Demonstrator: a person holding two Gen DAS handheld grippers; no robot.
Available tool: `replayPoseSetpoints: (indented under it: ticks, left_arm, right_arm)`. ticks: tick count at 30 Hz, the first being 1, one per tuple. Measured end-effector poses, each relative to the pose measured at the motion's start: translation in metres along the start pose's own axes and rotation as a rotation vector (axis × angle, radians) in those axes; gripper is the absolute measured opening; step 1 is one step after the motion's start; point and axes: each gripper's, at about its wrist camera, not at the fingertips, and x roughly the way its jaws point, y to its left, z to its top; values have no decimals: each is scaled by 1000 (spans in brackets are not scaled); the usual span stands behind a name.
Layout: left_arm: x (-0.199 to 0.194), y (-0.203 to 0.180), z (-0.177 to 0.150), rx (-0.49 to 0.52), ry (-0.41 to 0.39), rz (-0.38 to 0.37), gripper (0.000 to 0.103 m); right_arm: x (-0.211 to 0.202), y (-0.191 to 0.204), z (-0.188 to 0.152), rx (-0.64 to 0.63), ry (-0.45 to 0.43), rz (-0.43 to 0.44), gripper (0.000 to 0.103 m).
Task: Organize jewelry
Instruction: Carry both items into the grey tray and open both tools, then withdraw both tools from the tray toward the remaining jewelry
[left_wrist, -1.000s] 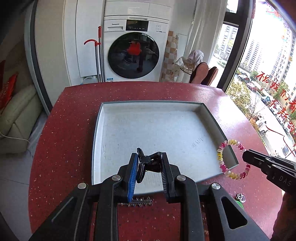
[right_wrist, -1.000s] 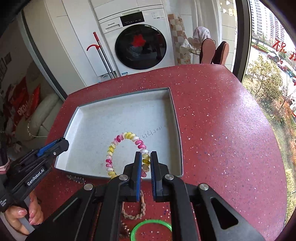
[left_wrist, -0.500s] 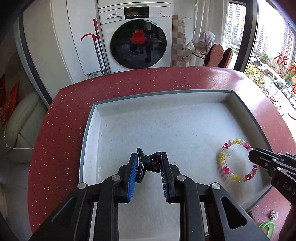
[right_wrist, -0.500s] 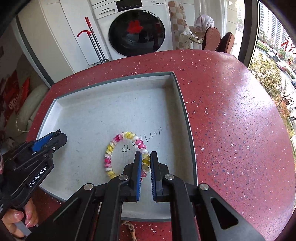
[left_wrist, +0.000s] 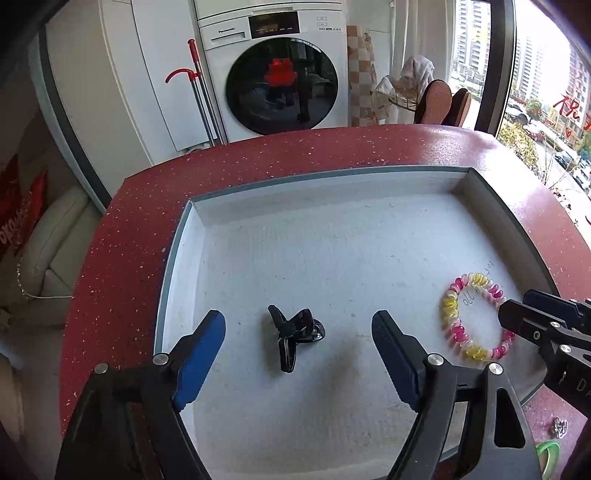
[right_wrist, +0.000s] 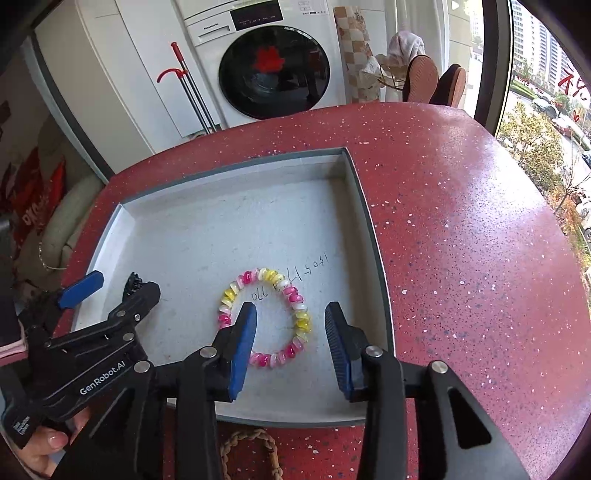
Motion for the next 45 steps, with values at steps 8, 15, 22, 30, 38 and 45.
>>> replayPoseSetpoints:
  ticks: [8,15,22,30,38,45]
  left_arm:
    - [-40,12,-6,-39,-95,-19,103]
    - [-75,30,-29,-53,-89,-86,103]
    - [-101,45,-77,-35,-60,-109,103]
    - [-120,48,-129,-43,-72,-19,103]
    - [-113,53,-159,-60,-1,-32,103]
    - [-105,46,-166,-44,25,-5,103]
  right_arm:
    - [-45,2,-13,30,-52,77,75]
    - [-81,6,-37,6,-125,80,84]
    - [-95,4,-76,1,-102,120,103]
    - [-101,-7,-120,11,-22,88,103]
    - [-95,-28,-158,44,51,25,103]
    - [-94,-42,-161,93,64,-14,103]
